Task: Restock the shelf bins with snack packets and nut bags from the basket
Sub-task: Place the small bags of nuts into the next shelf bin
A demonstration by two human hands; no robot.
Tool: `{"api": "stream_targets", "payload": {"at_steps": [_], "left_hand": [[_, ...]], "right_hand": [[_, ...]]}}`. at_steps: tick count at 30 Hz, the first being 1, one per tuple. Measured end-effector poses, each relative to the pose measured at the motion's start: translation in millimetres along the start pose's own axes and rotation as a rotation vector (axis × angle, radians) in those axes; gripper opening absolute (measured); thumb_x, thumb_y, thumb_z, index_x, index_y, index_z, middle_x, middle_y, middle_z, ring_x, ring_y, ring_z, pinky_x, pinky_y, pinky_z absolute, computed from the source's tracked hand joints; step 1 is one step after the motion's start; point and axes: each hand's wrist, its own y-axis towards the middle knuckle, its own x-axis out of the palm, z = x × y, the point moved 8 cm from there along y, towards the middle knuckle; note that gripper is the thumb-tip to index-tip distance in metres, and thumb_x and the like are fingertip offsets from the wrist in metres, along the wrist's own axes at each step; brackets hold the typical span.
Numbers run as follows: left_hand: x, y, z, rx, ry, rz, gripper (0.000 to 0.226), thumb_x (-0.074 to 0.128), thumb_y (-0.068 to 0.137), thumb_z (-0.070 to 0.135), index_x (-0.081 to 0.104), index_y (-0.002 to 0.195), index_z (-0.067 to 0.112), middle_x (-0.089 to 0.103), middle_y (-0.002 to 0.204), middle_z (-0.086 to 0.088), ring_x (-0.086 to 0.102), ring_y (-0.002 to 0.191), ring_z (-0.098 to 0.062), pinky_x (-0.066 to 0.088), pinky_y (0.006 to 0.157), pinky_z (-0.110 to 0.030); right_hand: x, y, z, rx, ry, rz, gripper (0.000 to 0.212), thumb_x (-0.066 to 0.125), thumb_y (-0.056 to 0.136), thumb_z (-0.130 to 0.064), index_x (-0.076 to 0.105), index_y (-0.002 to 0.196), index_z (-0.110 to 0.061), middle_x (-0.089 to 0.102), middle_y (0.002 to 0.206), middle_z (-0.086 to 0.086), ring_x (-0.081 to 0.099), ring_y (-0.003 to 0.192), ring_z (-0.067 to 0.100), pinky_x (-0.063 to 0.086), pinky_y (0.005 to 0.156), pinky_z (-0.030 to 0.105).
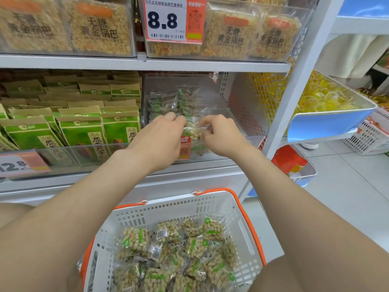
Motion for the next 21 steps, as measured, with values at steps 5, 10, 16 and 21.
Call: {"api": "stream_targets", "payload": {"at_steps": [5, 10, 16, 21], "left_hand": [[-16, -4, 21, 0.114, 0.016, 0.237, 0.026, 0.064, 0.090, 0.015, 0.059, 0.115, 0.019, 0.054, 0.112, -0.005, 0.050, 0.103, -0.031, 0.044, 0.085, -0.045], [-16, -16, 39, 0.200, 0.080, 0.335, 0.014, 0.066, 0.077, 0.026, 0.052, 0.077, 0.024, 0.053, 0.079, 0.001, 0.048, 0.085, -0.031, 0.031, 0.069, -0.039], [54, -31, 55, 0.215, 0.221, -0.078, 0.030, 0.055, 0.088, 0.049, 0.062, 0.075, 0.023, 0.068, 0.078, 0.001, 0.066, 0.079, -0.028, 0.034, 0.068, -0.035], [120, -59, 70, 0.284, 0.284, -0.417, 0.024, 0.048, 0.100, 0.037, 0.058, 0.087, 0.020, 0.068, 0.091, -0.006, 0.057, 0.076, -0.032, 0.042, 0.067, -0.035]], "right_hand": [[-10, -12, -6, -0.082, -0.101, 0.239, 0.035, 0.062, 0.092, -0.017, 0.057, 0.126, -0.016, 0.059, 0.120, 0.012, 0.056, 0.111, 0.035, 0.048, 0.092, 0.045], [-27, -40, -27, -0.229, -0.057, 0.270, 0.020, 0.059, 0.074, -0.009, 0.063, 0.084, -0.026, 0.059, 0.078, -0.005, 0.058, 0.079, 0.024, 0.051, 0.072, 0.040], [35, -69, 12, -0.101, -0.302, -0.381, 0.022, 0.062, 0.081, -0.014, 0.074, 0.094, -0.028, 0.059, 0.080, -0.009, 0.056, 0.084, 0.018, 0.054, 0.077, 0.032], [109, -104, 81, 0.070, -0.529, -0.799, 0.028, 0.055, 0.087, -0.013, 0.072, 0.109, -0.012, 0.069, 0.111, 0.009, 0.066, 0.104, 0.032, 0.059, 0.091, 0.044]]}}
